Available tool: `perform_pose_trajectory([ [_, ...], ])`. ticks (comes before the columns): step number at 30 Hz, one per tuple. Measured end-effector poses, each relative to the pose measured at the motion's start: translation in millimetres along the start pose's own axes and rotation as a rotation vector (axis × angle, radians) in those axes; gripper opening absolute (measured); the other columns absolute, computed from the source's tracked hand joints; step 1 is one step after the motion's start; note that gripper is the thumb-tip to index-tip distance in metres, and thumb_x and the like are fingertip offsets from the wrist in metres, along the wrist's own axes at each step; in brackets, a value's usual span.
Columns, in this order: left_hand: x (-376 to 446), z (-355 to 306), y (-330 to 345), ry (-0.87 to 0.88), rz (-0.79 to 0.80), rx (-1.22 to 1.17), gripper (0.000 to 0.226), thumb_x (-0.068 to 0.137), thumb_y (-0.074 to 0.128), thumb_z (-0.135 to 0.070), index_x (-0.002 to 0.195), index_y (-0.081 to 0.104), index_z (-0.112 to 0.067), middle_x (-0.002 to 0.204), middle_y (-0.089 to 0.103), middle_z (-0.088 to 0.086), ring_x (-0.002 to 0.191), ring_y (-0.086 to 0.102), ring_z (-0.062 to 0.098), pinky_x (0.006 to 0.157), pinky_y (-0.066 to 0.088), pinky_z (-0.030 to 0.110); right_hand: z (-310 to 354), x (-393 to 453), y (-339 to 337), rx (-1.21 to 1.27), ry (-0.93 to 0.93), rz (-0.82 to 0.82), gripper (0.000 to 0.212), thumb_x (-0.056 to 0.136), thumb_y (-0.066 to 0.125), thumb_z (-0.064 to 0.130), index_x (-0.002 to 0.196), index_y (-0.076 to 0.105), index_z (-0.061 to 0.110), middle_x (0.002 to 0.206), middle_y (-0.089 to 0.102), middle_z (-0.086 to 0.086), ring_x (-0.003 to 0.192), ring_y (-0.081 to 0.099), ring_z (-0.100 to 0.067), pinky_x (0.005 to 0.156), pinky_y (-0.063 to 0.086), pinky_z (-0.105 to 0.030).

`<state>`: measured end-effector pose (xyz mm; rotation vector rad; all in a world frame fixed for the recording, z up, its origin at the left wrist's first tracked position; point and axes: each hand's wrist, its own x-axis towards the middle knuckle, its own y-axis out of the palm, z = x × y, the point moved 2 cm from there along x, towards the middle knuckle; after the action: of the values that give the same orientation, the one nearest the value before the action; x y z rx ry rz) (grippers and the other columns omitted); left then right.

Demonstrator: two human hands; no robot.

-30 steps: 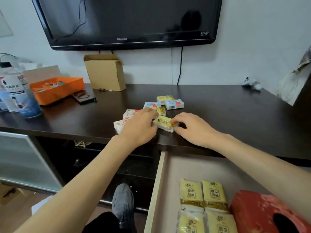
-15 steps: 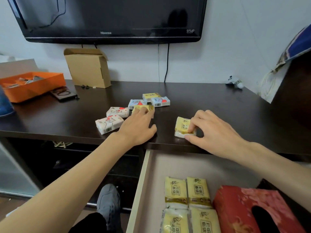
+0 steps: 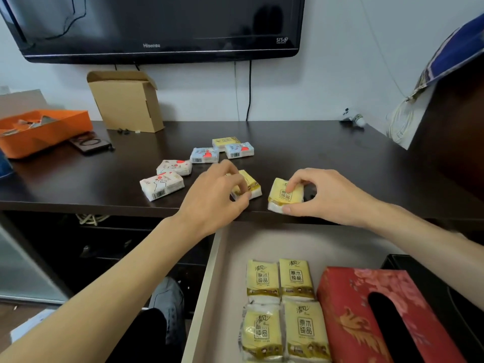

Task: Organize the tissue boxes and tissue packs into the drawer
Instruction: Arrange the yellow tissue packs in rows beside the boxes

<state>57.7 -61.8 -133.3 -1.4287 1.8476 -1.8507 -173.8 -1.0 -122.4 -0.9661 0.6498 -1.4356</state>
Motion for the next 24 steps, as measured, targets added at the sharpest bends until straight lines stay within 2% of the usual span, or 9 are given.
perform_pose_trajectory([
  [2, -0.1, 2.6, 2.5, -0.051, 0.044, -0.029, 0.022, 0.087, 0.064, -0.047, 0.096, 0.068, -0.027, 0.125, 0.053, -0.003, 0.115, 0.05, 0.016, 0.091, 0.046, 0.037, 2.0, -11.7, 0.9, 0.036, -0.014, -0.035, 0.044, 0.069, 0.08, 0.061, 0.102, 0.066, 0.037, 0.107, 0.071, 0.014, 0.098, 0.068, -0.016, 0.087, 0.056, -0.05],
  [3, 0.4, 3.8, 3.6, -0.095, 0.078, -0.068, 0.022, 0.086, 0.065, -0.049, 0.095, 0.065, -0.029, 0.126, 0.053, -0.004, 0.114, 0.051, 0.016, 0.09, 0.046, 0.036, 2.9, -16.9, 1.2, 0.055, -0.023, -0.046, 0.044, 0.069, 0.081, 0.06, 0.104, 0.065, 0.038, 0.108, 0.072, 0.014, 0.1, 0.068, -0.016, 0.089, 0.056, -0.05],
  [6, 5.5, 5.4, 5.0, -0.187, 0.095, -0.154, 0.02, 0.082, 0.07, -0.05, 0.083, 0.062, -0.032, 0.118, 0.059, -0.006, 0.104, 0.058, 0.017, 0.083, 0.049, 0.037, 5.3, -31.5, 0.7, 0.074, -0.049, -0.054, 0.042, 0.072, 0.082, 0.057, 0.106, 0.063, 0.04, 0.11, 0.072, 0.017, 0.103, 0.068, -0.013, 0.091, 0.056, -0.049],
  [10, 12.8, 5.0, 4.3, -0.231, 0.069, -0.174, 0.021, 0.075, 0.078, -0.046, 0.072, 0.065, -0.03, 0.117, 0.059, -0.005, 0.106, 0.055, 0.015, 0.084, 0.046, 0.035, 6.5, -51.7, 0.7, 0.088, -0.08, -0.057, 0.041, 0.075, 0.084, 0.053, 0.108, 0.062, 0.043, 0.11, 0.071, 0.025, 0.105, 0.065, 0.001, 0.091, 0.058, -0.036],
  [13, 14.7, 5.7, 3.2, -0.278, 0.128, -0.192, 0.027, 0.07, 0.081, -0.049, 0.068, 0.066, -0.027, 0.1, 0.066, -0.009, 0.096, 0.058, 0.012, 0.07, 0.045, 0.032, 6.0, -67.0, 2.1, 0.087, -0.102, -0.039, 0.041, 0.075, 0.083, 0.055, 0.109, 0.061, 0.045, 0.112, 0.071, 0.028, 0.111, 0.064, 0.004, 0.091, 0.057, -0.033],
  [15, 13.3, 4.9, 0.5, -0.296, 0.171, -0.242, 0.028, 0.068, 0.082, -0.047, 0.066, 0.067, -0.024, 0.09, 0.068, -0.012, 0.091, 0.061, 0.01, 0.068, 0.048, 0.033, 3.5, -77.0, 4.1, 0.07, -0.106, -0.01, 0.044, 0.074, 0.081, 0.06, 0.11, 0.061, 0.045, 0.113, 0.071, 0.029, 0.111, 0.065, 0.002, 0.089, 0.057, -0.036],
  [17, 9.5, 2.5, -5.1, -0.272, 0.182, -0.249, 0.028, 0.067, 0.083, -0.047, 0.064, 0.068, -0.024, 0.087, 0.067, -0.013, 0.089, 0.061, 0.01, 0.074, 0.053, 0.037, -1.3, -85.0, 7.2, 0.04, -0.098, 0.028, 0.046, 0.073, 0.079, 0.065, 0.11, 0.059, 0.047, 0.111, 0.071, 0.028, 0.107, 0.066, 0.001, 0.085, 0.058, -0.038],
  [20, -1.7, -4.2, -15.6, -0.169, 0.182, -0.25, 0.029, 0.063, 0.082, -0.052, 0.065, 0.068, -0.027, 0.095, 0.069, -0.01, 0.093, 0.061, 0.014, 0.081, 0.052, 0.047, -11.9, -90.8, 15.4, 0.053, -0.047, 0.122, 0.048, 0.072, 0.077, 0.069, 0.11, 0.056, 0.05, 0.111, 0.071, 0.031, 0.107, 0.065, 0.005, 0.085, 0.059, -0.036],
  [24, -29.5, -18.6, -21.0, 0.007, 0.292, -0.307, 0.036, 0.06, 0.078, -0.065, 0.074, 0.066, -0.033, 0.103, 0.067, -0.016, 0.1, 0.06, 0.006, 0.084, 0.051, 0.037, -21.8, -84.8, 28.2, 0.188, 0.045, 0.181, 0.048, 0.069, 0.083, 0.063, 0.109, 0.06, 0.047, 0.111, 0.07, 0.033, 0.11, 0.062, 0.011, 0.092, 0.056, -0.031],
])
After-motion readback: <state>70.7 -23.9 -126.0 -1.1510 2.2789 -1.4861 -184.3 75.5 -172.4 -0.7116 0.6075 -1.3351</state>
